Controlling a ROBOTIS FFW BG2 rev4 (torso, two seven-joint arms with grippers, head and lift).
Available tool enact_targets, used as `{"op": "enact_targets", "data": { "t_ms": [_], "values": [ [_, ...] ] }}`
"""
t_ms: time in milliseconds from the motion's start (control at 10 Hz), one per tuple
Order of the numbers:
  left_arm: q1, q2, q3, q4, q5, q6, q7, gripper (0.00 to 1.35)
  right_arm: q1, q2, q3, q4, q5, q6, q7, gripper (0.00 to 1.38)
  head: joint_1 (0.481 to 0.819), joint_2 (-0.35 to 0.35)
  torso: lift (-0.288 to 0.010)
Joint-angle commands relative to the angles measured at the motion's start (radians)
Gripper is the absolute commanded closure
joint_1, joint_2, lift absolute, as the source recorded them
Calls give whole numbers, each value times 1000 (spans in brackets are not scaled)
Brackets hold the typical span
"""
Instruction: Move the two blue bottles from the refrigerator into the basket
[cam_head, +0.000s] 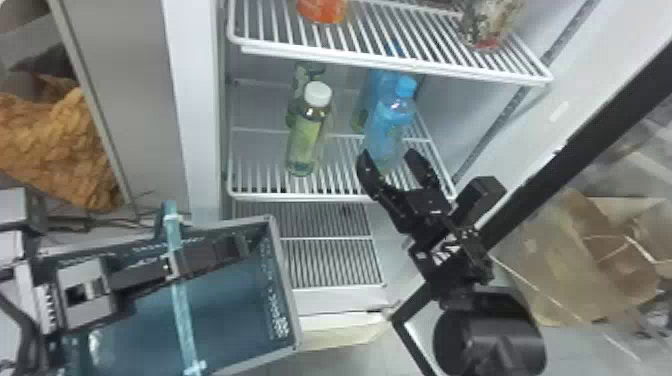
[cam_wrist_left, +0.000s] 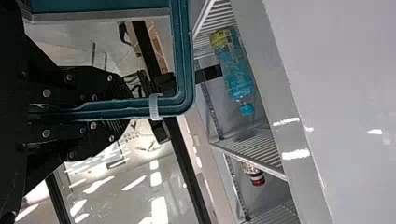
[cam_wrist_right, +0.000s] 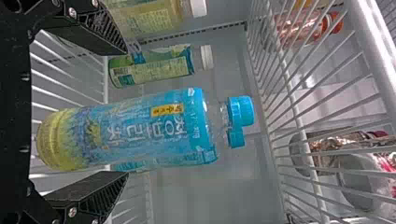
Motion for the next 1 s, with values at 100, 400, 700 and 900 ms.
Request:
{"op": "enact_targets", "data": {
  "t_ms": [100, 400, 700, 900],
  "values": [
    [0, 0, -2, 0, 2, 0, 0, 1188, -39, 0, 1, 37, 17, 10, -15, 142, 695, -271, -216],
    [-5, 0, -8, 0, 2, -2, 0, 1188, -91, -1, 5, 76, 21, 35, -23, 140, 695, -274, -216],
    [-7, 0, -8, 0, 2, -2, 0, 1188, -123, -5, 3, 78, 19, 113, -23, 757, 695, -269, -216],
    [-10, -3, -10, 0, 4, -7, 5, 1188, -101, -5, -11, 49, 33, 175, -23, 1181, 695, -269, -216]
  ]
}}
